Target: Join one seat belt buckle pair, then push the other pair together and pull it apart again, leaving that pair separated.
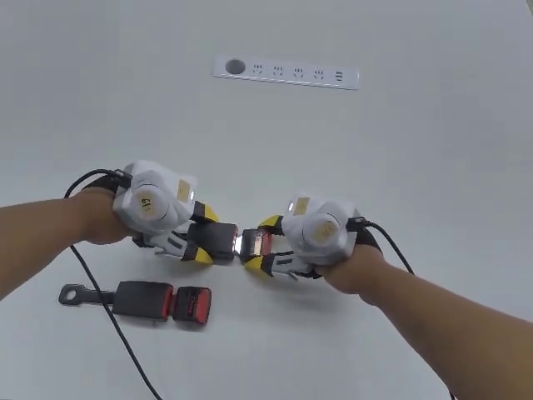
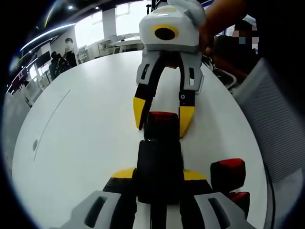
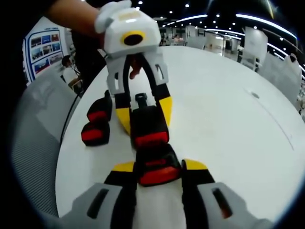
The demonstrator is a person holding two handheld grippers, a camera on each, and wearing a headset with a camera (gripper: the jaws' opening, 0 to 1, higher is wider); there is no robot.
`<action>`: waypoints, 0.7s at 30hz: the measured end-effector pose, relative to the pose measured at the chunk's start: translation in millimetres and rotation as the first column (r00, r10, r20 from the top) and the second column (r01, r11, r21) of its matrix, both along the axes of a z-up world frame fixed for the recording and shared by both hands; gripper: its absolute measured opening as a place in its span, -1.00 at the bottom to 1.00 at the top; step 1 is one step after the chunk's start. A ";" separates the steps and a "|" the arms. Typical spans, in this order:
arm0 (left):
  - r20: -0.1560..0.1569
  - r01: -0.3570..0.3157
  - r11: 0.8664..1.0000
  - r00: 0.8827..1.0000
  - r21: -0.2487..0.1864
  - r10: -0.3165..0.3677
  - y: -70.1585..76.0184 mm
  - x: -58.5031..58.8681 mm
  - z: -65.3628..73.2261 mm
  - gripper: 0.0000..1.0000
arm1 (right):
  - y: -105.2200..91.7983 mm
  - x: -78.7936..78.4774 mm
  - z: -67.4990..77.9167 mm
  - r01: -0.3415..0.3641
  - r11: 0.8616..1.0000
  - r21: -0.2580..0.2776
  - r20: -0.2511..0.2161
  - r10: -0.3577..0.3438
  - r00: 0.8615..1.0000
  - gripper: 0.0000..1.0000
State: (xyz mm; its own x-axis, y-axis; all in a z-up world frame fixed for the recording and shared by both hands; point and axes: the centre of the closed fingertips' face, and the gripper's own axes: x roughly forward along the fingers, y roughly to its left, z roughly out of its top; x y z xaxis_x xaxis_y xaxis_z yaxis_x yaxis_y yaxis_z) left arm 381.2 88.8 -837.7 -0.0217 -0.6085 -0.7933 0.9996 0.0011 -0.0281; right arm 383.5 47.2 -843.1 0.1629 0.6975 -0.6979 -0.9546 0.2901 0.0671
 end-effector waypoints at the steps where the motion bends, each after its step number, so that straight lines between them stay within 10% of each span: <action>1: 0.000 0.001 1.000 1.000 0.001 -0.001 0.1 -0.1 0.0 -0.30 | 0.1 0.0 -0.1 -0.001 1.000 0.000 0.001 0.001 1.000 -0.27; 21: -0.001 0.010 1.000 1.000 -0.015 -0.010 1.6 0.5 -1.0 -0.29 | -19.1 -2.5 0.1 0.017 1.000 0.018 0.012 -0.017 1.000 -0.26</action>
State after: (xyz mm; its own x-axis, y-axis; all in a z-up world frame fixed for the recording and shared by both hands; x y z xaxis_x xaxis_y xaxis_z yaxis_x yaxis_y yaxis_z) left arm 381.7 90.4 -838.7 -0.0281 -0.6200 -0.7841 0.9995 -0.0089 -0.0287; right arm 381.0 28.1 -843.0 0.1835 0.7071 -0.6829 -0.9504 0.3052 0.0606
